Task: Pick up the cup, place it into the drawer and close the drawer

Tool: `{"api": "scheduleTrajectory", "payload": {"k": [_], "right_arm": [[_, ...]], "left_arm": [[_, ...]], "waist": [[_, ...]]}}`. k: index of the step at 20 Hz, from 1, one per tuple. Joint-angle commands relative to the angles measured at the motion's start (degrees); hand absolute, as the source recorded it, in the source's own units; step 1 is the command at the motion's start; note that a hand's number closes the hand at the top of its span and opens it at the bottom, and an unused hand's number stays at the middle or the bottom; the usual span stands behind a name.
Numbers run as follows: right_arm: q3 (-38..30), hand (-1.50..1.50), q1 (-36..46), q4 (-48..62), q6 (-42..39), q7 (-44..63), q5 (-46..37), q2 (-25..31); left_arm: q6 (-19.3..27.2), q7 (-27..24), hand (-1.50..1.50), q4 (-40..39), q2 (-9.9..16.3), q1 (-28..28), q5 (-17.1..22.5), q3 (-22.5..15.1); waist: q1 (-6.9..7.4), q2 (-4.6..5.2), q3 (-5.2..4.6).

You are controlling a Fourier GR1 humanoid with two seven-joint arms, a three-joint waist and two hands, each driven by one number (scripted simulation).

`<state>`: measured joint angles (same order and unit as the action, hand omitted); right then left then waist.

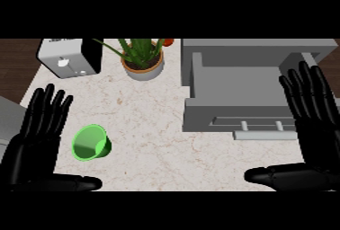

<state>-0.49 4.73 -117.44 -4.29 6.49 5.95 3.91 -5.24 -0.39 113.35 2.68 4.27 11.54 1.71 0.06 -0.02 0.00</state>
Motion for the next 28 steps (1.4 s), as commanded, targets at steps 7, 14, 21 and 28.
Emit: {"api": "scheduleTrajectory", "payload": {"k": [7, 14, 21, 28], "right_arm": [[-2.42, -1.5, -0.52, -1.53, -0.97, 0.71, 2.19, 0.98], [-1.19, -1.5, 1.48, -1.24, -0.59, 2.37, 1.54, 0.45], [-0.39, -1.5, 1.7, 1.35, -0.53, 0.06, -0.5, -0.17], [-0.67, -1.5, -0.74, -6.82, -0.64, 6.32, 2.41, 0.4]], "left_arm": [[-3.23, -7.46, -1.5, -9.1, 0.75, 4.59, -0.88, 3.26], [-1.23, -6.59, -1.5, -15.67, 1.58, -0.34, -2.16, 6.01], [-8.32, -16.87, -1.5, -27.28, 4.89, 1.82, -0.21, 10.45], [-4.78, -21.78, -1.5, -33.47, 1.6, 0.54, -5.66, 7.63]], "waist": [[-0.08, 0.01, -0.01], [-0.07, 0.01, -0.01], [0.0, 0.04, -0.02], [-0.21, -0.02, -0.02]]}}
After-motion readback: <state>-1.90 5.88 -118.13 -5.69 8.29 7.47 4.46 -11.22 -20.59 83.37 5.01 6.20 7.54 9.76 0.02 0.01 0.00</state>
